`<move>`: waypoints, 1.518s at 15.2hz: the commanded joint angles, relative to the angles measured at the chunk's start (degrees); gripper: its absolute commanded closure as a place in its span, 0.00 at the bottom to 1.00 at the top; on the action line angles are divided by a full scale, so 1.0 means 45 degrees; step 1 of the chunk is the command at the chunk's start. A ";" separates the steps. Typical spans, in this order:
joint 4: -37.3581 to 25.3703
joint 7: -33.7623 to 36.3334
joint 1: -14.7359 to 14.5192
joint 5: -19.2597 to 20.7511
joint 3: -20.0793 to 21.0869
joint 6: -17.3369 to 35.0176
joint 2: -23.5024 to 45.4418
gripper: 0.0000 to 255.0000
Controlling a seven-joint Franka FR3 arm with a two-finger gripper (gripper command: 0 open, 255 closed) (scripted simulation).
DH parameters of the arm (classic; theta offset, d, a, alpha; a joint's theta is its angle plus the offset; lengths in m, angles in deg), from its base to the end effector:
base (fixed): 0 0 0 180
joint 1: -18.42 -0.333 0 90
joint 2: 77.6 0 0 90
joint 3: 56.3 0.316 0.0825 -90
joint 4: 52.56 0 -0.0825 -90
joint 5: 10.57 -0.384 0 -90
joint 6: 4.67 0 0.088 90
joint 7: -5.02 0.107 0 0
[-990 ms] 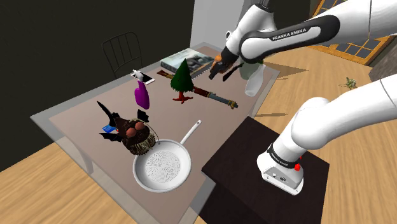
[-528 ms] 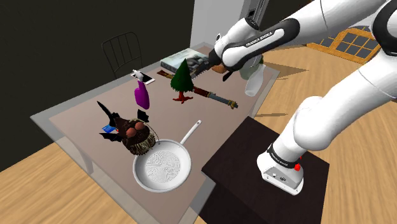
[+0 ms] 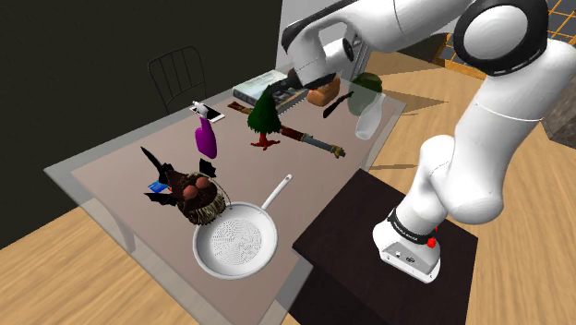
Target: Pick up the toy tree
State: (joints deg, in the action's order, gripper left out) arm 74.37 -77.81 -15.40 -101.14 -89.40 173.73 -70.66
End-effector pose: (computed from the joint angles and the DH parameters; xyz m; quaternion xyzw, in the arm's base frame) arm 0.5331 -0.0743 0.3696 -0.9155 0.0358 -0.4006 0.0128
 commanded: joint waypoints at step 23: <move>-0.2420 -0.6690 0.0089 -0.8080 -0.0845 -0.1744 0.2692 1.00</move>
State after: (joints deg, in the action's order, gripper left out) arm 63.46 -108.36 -15.04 -138.10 -93.38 165.56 -58.19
